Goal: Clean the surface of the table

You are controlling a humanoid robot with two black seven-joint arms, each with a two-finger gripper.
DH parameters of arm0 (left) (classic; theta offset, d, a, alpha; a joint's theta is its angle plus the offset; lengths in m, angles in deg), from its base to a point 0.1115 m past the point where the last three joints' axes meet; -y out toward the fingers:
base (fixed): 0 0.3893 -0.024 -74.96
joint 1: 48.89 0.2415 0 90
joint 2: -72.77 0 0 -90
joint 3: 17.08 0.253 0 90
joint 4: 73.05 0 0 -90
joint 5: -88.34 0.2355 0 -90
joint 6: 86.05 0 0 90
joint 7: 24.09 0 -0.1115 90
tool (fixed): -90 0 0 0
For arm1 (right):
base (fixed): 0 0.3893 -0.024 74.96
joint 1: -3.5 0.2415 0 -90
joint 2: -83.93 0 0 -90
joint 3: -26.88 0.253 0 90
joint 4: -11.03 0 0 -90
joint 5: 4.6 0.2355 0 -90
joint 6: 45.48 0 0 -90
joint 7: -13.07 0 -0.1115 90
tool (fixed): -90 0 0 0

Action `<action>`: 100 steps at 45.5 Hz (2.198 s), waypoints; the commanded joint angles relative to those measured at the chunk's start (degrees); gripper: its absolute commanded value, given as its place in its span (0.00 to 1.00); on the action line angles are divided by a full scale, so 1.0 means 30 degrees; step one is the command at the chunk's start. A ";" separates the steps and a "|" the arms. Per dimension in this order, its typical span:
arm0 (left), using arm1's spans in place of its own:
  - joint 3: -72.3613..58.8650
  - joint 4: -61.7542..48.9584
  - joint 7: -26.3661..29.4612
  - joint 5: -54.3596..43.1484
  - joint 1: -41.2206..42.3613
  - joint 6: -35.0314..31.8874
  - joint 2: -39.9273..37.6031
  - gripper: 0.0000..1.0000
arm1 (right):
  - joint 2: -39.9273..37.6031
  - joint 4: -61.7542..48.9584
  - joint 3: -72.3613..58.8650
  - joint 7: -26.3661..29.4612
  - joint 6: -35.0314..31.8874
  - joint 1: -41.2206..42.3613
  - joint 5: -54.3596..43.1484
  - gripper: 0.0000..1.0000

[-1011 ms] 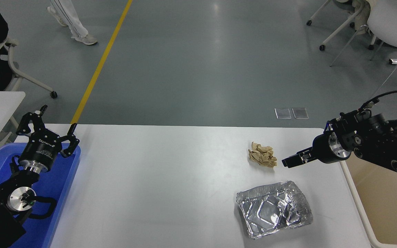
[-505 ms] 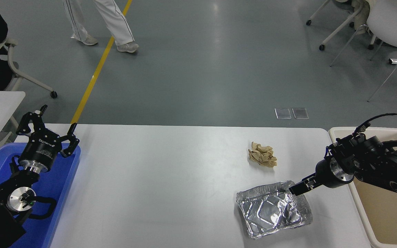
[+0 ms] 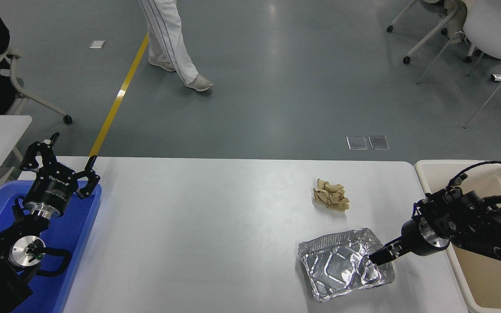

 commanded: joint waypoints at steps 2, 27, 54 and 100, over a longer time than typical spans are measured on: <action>0.0000 -0.0007 0.0000 0.0000 0.0000 0.0000 0.0000 1.00 | 0.0015 -0.0147 -0.0016 0.0001 0.0692 -0.0445 -0.0020 0.75; 0.0000 -0.0007 0.0000 0.0000 0.0000 0.0000 0.0000 1.00 | 0.0073 -0.0381 -0.0074 0.0030 0.1015 -0.0797 -0.0049 0.26; 0.0000 -0.0007 0.0000 0.0000 0.0000 0.0000 0.0000 1.00 | 0.0044 -0.0645 -0.0338 0.0001 0.1015 -0.0680 -0.0108 0.00; 0.0000 -0.0007 0.0000 0.0000 0.0000 0.0000 0.0000 1.00 | -0.4526 0.2841 -0.0074 -0.3309 -0.0566 0.3859 0.0799 0.00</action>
